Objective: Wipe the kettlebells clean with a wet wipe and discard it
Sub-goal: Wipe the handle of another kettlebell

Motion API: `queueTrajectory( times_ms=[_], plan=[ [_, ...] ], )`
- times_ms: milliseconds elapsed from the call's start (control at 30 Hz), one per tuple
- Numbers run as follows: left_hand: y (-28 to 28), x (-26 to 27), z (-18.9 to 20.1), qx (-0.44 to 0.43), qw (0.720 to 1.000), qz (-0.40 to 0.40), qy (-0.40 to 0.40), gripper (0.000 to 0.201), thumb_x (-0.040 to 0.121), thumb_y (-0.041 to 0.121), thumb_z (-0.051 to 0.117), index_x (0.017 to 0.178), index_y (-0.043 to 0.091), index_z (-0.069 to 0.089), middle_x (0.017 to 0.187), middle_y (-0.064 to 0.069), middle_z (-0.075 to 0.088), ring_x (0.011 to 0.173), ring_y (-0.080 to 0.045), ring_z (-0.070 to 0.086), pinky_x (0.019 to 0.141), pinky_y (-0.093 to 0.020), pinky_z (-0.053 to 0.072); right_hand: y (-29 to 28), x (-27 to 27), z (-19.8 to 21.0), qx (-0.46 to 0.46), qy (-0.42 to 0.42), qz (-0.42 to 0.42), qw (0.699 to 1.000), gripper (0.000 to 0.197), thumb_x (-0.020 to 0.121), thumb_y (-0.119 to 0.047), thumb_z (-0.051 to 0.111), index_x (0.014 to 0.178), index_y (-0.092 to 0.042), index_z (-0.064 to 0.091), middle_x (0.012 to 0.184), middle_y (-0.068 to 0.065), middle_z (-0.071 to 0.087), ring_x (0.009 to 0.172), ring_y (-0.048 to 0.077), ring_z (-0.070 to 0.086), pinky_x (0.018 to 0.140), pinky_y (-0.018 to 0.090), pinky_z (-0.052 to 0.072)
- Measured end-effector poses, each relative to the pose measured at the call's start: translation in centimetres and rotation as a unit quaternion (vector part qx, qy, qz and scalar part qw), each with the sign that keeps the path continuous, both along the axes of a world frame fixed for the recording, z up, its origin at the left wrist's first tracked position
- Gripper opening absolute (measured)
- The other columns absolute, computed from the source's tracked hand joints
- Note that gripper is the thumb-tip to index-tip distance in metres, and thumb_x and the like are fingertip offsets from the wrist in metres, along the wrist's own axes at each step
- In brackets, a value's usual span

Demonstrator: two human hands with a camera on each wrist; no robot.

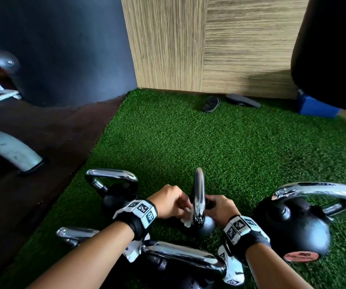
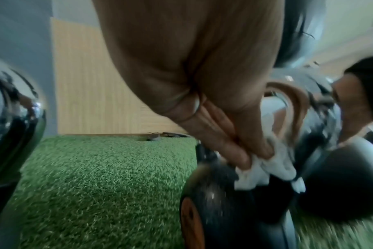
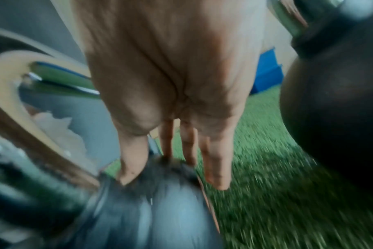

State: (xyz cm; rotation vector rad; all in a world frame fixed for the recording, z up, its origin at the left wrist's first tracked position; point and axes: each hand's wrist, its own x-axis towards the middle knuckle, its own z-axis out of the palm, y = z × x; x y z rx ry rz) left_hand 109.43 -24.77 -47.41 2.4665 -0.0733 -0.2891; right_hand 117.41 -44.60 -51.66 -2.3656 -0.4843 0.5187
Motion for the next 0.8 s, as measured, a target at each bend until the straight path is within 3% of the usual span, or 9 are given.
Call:
queueTrajectory(
  times_ms=[100,200,267,300,367,500,600,700,800],
  plan=[
    [1.6,0.7,1.7,-0.055,0.995,0.083,-0.013,0.026,0.072,0.032,0.09,0.094,0.024,0.078,0.073,0.009,0.076,0.063,0.004,0.068,0.061,-0.013,0.051,-0.4,0.3,3.4,0.002,-0.072,-0.03,0.997,0.019,0.083,-0.017,0.075,0.103,-0.019,0.074,0.099,0.0,0.075,0.083,0.011,0.07,0.081,0.028,0.059],
    [2.9,1.7,4.2,-0.183,0.974,0.135,-0.019,0.028,0.071,0.029,0.09,0.093,0.023,0.074,0.07,0.006,0.076,0.07,-0.016,0.076,0.066,-0.024,0.06,-0.6,0.1,7.2,0.185,-0.139,-0.02,0.973,0.019,0.083,-0.012,0.074,0.101,-0.005,0.074,0.091,-0.001,0.072,0.069,0.003,0.065,0.068,0.012,0.054],
    [3.1,2.4,5.7,-0.249,0.957,0.148,-0.021,0.036,0.065,0.035,0.089,0.093,0.019,0.073,0.081,-0.003,0.079,0.069,-0.015,0.075,0.065,-0.023,0.061,-0.5,-0.7,9.6,0.257,-0.112,0.054,0.958,0.034,0.077,-0.023,0.077,0.105,-0.006,0.075,0.081,-0.001,0.072,0.054,0.003,0.06,0.052,0.014,0.049],
    [3.1,2.8,6.3,-0.274,0.95,0.15,-0.018,0.041,0.061,0.037,0.089,0.092,0.017,0.073,0.085,-0.006,0.079,0.068,-0.015,0.074,0.064,-0.022,0.06,-0.3,-0.9,10.4,0.258,-0.103,0.076,0.958,0.036,0.074,-0.024,0.08,0.108,-0.011,0.075,0.08,-0.001,0.073,0.054,0.008,0.06,0.051,0.02,0.05],
    [2.8,3.5,6.9,-0.304,0.941,0.15,-0.002,0.044,0.059,0.036,0.087,0.093,0.013,0.071,0.086,-0.007,0.079,0.067,-0.015,0.074,0.063,-0.021,0.06,0.1,-1.0,11.3,0.255,-0.118,0.083,0.956,0.04,0.07,-0.022,0.085,0.109,-0.024,0.075,0.08,-0.009,0.071,0.058,0.0,0.061,0.053,0.012,0.046],
    [2.2,4.3,6.8,-0.359,0.922,0.145,0.022,0.047,0.054,0.04,0.091,0.086,0.011,0.074,0.089,-0.014,0.078,0.07,-0.018,0.075,0.064,-0.022,0.061,0.9,-0.4,10.8,0.294,-0.169,0.037,0.94,0.041,0.066,-0.03,0.087,0.106,-0.026,0.076,0.08,-0.014,0.071,0.06,-0.006,0.059,0.054,0.008,0.042],
    [1.5,4.4,6.6,-0.358,0.924,0.131,0.035,0.04,0.055,0.047,0.09,0.08,0.017,0.079,0.093,-0.018,0.078,0.076,-0.021,0.076,0.065,-0.023,0.062,1.0,0.2,9.9,0.29,-0.22,0.03,0.931,0.034,0.069,-0.03,0.086,0.101,-0.028,0.076,0.079,-0.019,0.069,0.065,-0.008,0.061,0.055,0.007,0.044],
    [1.6,4.5,6.3,-0.34,0.931,0.12,0.059,0.037,0.07,0.046,0.085,0.096,0.019,0.08,0.102,-0.012,0.078,0.087,-0.02,0.075,0.069,-0.025,0.062,0.5,1.0,8.5,0.304,-0.193,0.006,0.933,0.022,0.076,-0.026,0.08,0.094,-0.037,0.073,0.081,-0.013,0.074,0.064,0.003,0.069,0.055,0.02,0.055],
    [1.7,4.4,4.9,-0.169,0.977,0.122,0.053,0.033,0.086,0.011,0.077,0.117,0.02,0.072,0.108,0.002,0.077,0.094,-0.014,0.073,0.082,-0.034,0.062,-0.4,2.6,6.3,0.309,-0.093,-0.101,0.941,0.013,0.083,-0.009,0.074,0.093,-0.018,0.073,0.088,0.013,0.076,0.067,0.02,0.072,0.059,0.034,0.061]
  ],
)
